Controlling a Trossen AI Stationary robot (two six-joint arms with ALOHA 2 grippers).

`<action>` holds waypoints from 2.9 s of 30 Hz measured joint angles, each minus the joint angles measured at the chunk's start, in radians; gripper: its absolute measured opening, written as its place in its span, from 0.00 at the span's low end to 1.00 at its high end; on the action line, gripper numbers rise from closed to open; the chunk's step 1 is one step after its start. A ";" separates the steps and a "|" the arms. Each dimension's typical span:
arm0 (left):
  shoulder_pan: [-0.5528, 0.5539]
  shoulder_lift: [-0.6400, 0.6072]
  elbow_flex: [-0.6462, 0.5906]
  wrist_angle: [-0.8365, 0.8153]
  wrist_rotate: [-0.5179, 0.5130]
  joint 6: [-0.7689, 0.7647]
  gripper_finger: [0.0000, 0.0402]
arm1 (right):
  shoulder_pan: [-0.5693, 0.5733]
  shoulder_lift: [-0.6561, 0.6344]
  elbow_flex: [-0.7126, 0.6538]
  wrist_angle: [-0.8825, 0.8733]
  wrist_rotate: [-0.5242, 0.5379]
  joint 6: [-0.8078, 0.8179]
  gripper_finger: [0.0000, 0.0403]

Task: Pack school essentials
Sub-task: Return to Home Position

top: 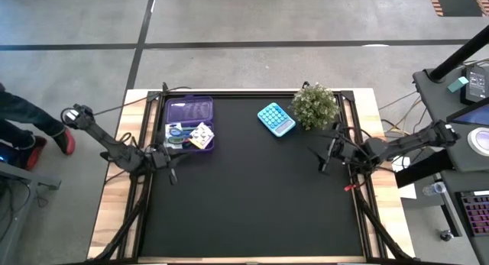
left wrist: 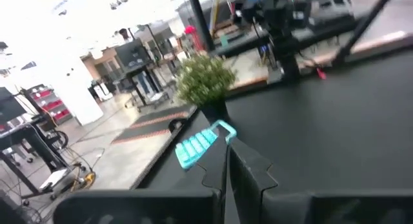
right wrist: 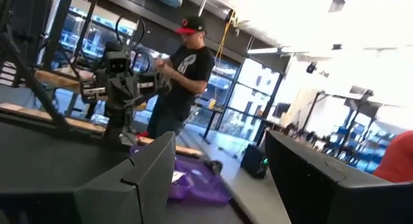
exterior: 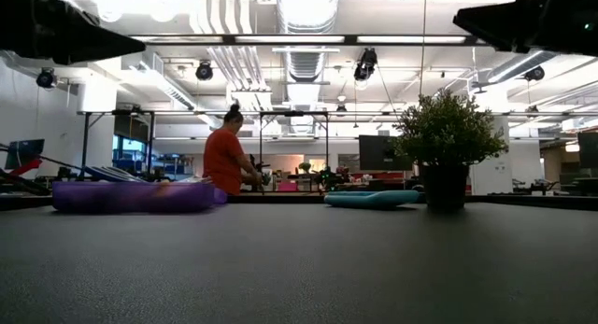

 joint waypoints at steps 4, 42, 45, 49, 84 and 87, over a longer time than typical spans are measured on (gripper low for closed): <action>0.001 -0.113 -0.043 0.001 0.000 0.044 0.00 | -0.017 -0.047 0.000 -0.001 0.000 -0.063 0.55; 0.002 -0.316 -0.143 -0.021 -0.081 0.174 0.00 | -0.098 -0.251 -0.029 -0.196 0.009 0.005 0.34; 0.002 -0.317 -0.143 -0.021 -0.081 0.174 0.00 | -0.098 -0.250 -0.030 -0.196 0.009 0.005 0.34; 0.003 -0.317 -0.143 -0.021 -0.081 0.174 0.00 | -0.098 -0.251 -0.030 -0.196 0.009 0.005 0.34; 0.003 -0.311 -0.144 -0.021 -0.079 0.174 0.00 | -0.170 -0.390 -0.031 -0.730 -0.203 0.441 0.34; 0.003 -0.311 -0.144 -0.021 -0.079 0.174 0.00 | -0.170 -0.378 -0.031 -0.730 -0.203 0.477 0.34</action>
